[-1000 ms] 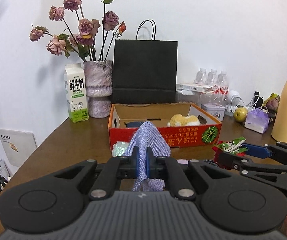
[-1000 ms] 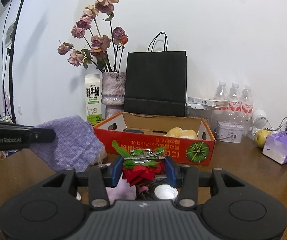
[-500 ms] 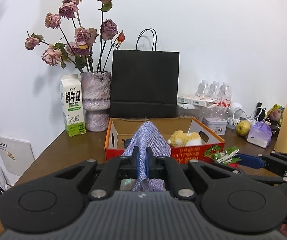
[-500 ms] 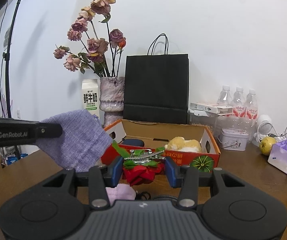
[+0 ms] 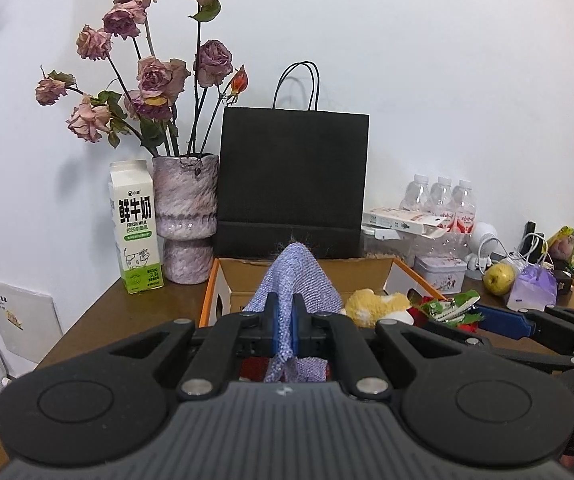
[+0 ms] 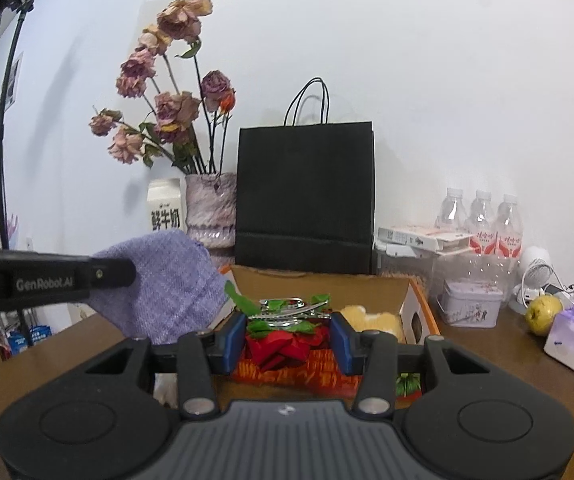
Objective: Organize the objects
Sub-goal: 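Carry the lilac cloth and red hair clip into the box and release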
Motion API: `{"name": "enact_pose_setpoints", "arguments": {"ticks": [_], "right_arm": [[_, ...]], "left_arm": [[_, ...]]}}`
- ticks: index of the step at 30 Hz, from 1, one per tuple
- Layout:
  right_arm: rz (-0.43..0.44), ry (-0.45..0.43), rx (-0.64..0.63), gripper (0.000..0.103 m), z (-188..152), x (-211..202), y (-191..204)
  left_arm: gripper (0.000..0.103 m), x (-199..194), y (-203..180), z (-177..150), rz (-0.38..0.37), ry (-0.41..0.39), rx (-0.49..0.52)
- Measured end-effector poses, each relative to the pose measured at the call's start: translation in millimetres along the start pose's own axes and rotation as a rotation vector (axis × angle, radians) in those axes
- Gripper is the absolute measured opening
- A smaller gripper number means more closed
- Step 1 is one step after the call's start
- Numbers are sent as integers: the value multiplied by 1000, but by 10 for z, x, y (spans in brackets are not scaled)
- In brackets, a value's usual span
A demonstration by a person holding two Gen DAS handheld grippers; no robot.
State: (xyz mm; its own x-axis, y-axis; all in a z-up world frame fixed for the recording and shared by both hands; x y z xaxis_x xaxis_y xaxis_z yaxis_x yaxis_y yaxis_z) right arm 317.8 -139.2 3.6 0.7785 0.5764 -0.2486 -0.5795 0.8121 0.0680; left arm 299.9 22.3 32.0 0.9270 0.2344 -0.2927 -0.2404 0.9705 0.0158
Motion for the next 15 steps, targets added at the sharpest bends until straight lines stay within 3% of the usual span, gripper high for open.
{"name": "enact_pose_setpoints", "arguments": {"ticks": [15], "right_arm": [[9,-4,32,44,139,588,-330]], "left_arm": [[7,652,-104,183,-4,16,-18]]}}
Point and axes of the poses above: each gripper's, at about its wrist camera, not at the fingertips, and x roughly the way its jaws point, y to its left, z to its top, the point moved 4 cm from there along x, roughly the way its jaws point, and after that the axes turned 11 degrees about z, right-handed, at the moved point
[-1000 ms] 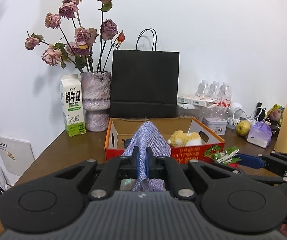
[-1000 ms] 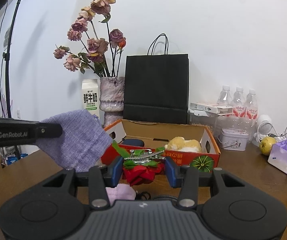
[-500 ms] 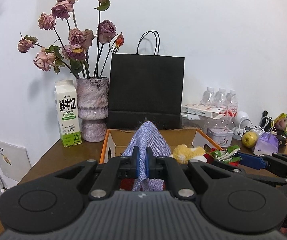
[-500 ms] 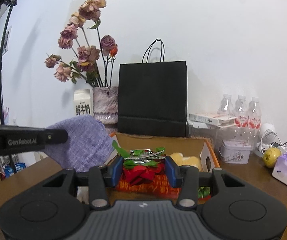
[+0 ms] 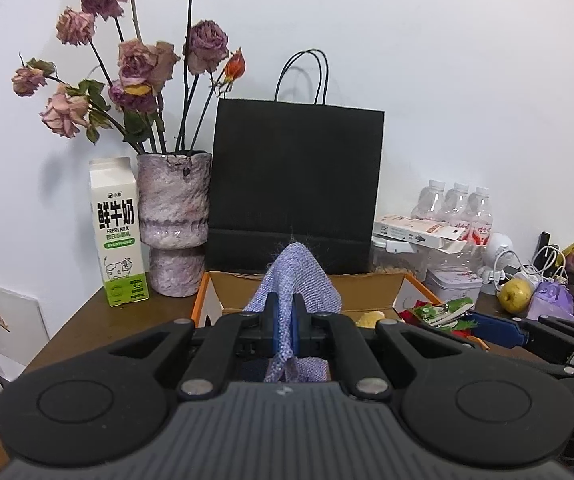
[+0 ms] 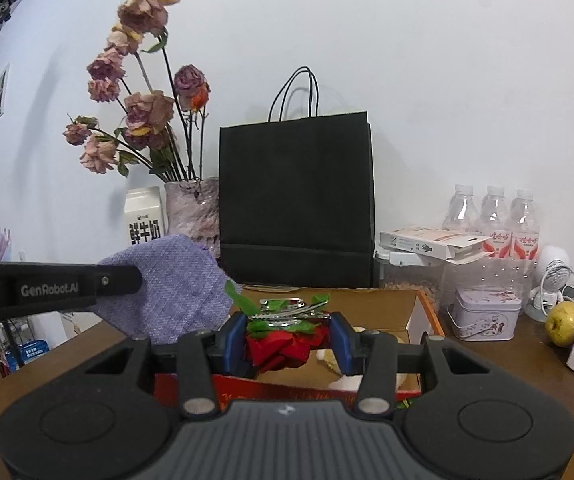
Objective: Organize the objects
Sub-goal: 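Carry the lilac cloth and red hair clip into the box and release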
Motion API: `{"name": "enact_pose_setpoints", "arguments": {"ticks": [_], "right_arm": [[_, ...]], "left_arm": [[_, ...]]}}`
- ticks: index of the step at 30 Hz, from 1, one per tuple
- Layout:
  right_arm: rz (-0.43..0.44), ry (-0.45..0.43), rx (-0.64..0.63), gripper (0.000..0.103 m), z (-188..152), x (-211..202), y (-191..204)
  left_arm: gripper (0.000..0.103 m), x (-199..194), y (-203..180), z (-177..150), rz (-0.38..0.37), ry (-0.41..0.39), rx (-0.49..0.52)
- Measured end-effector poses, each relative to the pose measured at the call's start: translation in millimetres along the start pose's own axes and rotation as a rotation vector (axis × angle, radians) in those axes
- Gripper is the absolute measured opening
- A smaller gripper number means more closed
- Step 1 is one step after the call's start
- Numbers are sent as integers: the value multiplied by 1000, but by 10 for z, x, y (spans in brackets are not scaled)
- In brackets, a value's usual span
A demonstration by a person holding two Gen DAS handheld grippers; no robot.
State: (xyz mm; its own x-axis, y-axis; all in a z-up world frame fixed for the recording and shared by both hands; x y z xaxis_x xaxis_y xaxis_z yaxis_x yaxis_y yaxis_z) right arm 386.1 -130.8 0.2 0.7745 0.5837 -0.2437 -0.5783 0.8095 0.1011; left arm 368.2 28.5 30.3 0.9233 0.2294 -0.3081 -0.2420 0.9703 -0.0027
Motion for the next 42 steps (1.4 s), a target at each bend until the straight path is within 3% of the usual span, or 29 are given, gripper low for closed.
{"name": "enact_pose_setpoints", "arguments": {"ticks": [15,35,37,39,40,41,42], "right_arm": [[-5,42,17,44,55,622,-323],[-74,147,67,44,-85,1179,-618],[-83,161,75,49,-102,1214,-651],[-89,183,78,57,-135,1243,-682],[-89,189,83,66,-155,1247,-696],[-92,196,84,72,-169,1253,-706],[-98,199,82,85,-176,1254,-714]], "left_arm": [[7,701,-70,98,-4,45,-16],[9,1427,-197,7,57,118,31],[21,1469,-172,-17,69,129,21],[54,1498,-139,-31,80,131,13],[63,1504,-125,-30,90,125,11],[81,1502,-116,-28,99,119,11],[97,1501,-109,-26,109,112,12]]}}
Point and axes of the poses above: each gripper's, at about its wrist camera, not at the fingertips, and x roughly the way its jaws point, y to its left, z to its top, the point moved 4 cm from there along x, roughly the way its jaws point, and after that the axes turned 11 degrees about z, right-handed, at the moved point
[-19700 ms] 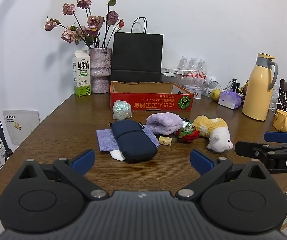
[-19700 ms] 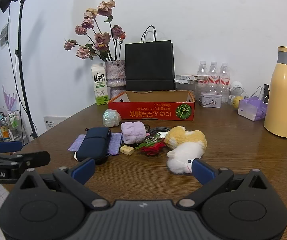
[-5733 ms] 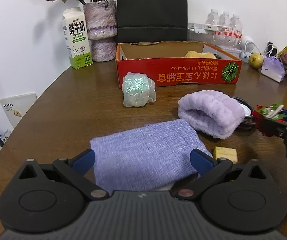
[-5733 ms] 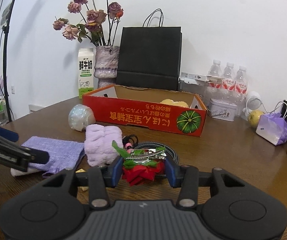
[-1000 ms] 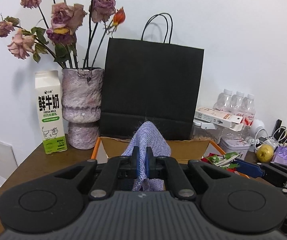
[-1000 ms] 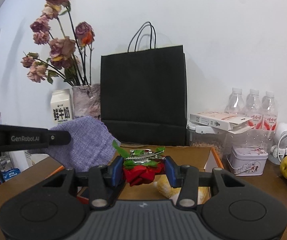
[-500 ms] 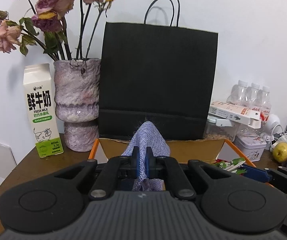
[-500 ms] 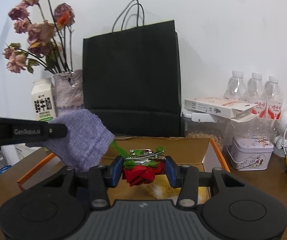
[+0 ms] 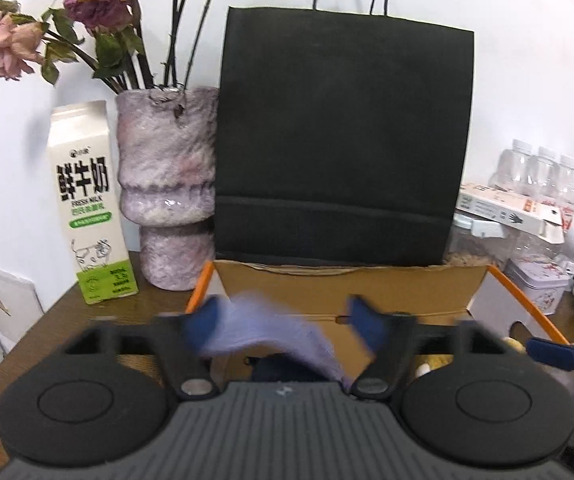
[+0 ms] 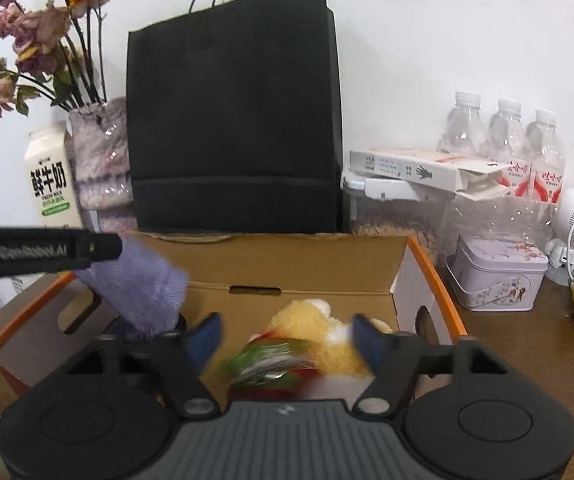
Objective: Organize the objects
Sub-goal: 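Carry the lilac cloth and red hair clip into the box and release, then lift both open tools out of the box and back away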
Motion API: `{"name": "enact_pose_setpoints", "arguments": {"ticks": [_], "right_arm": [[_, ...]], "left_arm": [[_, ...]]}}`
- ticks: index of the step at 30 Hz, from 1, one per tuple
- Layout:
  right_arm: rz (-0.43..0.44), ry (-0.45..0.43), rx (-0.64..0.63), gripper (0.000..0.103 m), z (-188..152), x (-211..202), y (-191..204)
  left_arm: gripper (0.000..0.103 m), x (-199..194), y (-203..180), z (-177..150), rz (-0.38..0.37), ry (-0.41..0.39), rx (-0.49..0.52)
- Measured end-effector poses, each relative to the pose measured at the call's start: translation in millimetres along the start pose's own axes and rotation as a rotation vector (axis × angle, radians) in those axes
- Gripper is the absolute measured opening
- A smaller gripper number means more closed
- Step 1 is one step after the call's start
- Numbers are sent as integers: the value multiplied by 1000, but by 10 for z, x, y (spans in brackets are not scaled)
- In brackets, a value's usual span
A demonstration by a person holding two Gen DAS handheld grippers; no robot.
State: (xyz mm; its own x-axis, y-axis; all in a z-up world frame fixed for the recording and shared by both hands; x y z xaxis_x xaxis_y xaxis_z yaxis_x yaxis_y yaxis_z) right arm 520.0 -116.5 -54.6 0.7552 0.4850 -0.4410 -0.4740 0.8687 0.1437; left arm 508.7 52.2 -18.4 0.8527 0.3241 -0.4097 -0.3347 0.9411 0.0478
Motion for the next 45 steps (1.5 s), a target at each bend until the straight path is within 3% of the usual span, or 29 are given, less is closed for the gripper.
{"name": "enact_pose_setpoints", "arguments": {"ticks": [1,3,22,45], "right_arm": [[-7,0,-4,94,-6,-1,-2],[-22,0,-11,99,-9,-2,-1],[-7,-15,-4,102,44,-146,20],[39,-65,-69,103,28,-701,218]], "left_arm": [[102,-7,4,2,13,-11,-1],[103,-21,4,2,31,-33,4],[103,-152,51,51,16,-34,-3],[103,-794,263,47,-22,-81,21]]}}
Point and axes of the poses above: each gripper's, at about its wrist camera, not at the fingertips, and x roughly the way its jaws point, y to its left, z to its top, the point moved 4 cm from there along x, roughly the way its jaws point, and after that the axes turned 11 degrees about z, right-handed, at the moved point
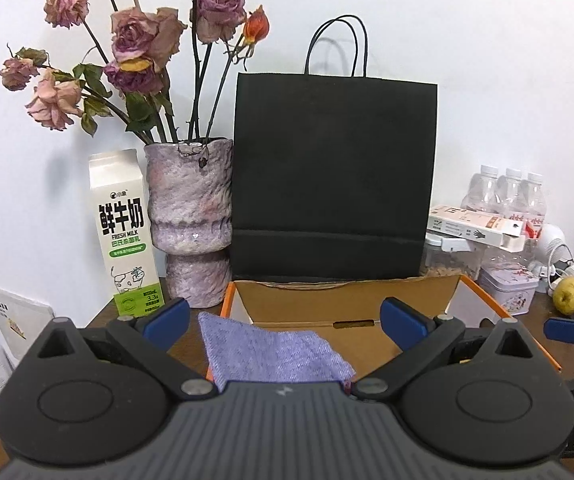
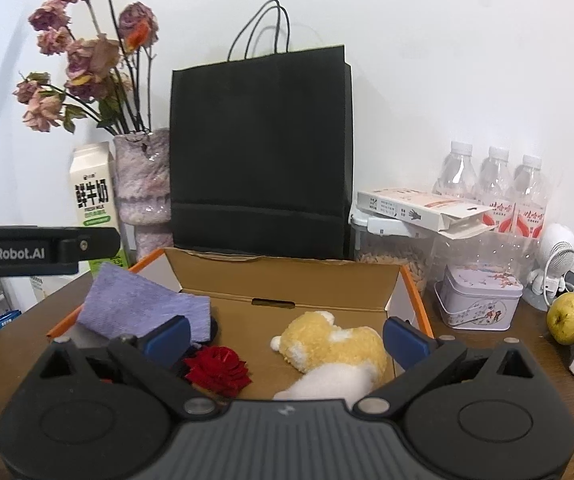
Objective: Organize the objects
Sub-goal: 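Lift both open tools out of the box and back away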
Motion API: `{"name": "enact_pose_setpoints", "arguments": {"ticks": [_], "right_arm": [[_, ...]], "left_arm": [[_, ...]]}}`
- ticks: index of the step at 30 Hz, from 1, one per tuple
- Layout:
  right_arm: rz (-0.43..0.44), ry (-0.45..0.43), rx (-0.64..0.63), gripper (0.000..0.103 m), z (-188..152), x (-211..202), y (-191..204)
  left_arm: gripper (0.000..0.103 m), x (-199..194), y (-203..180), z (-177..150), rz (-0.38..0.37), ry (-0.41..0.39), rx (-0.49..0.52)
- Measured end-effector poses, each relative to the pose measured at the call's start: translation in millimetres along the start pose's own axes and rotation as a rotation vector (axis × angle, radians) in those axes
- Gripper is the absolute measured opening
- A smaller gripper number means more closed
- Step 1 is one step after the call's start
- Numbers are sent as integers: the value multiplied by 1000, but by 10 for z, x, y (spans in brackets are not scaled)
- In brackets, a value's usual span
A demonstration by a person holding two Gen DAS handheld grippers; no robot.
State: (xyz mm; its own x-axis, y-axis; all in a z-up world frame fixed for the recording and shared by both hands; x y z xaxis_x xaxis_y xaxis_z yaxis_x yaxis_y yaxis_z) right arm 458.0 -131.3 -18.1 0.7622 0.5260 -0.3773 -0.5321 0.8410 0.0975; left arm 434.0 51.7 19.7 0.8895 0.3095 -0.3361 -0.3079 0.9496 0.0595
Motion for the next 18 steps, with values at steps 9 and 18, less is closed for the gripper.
{"name": "enact_pose_setpoints", "arguments": {"ticks": [9,18], "right_arm": [[22,-18,-30,103,-47,-280,172],[33,-18,-33,103,-147,-545,298]], "left_arm": [[103,-325,91,-43,-10,-18,-11],[103,-603,124,-119,-23,-14,-12]]}}
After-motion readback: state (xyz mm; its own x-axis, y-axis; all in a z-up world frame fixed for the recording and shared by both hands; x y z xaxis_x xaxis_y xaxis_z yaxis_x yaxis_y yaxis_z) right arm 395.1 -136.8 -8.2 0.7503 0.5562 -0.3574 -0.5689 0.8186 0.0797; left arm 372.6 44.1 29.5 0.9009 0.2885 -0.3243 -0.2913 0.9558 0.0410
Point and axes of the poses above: each gripper's, at about its wrist camera, not at the fingertips, and x roughly the way its jaws point, y to its left, z to its top, the point moved 4 cm from there along x, roughly the way its jaws point, and after that the axes turned 11 degrees about z, right-handed, at the moved point
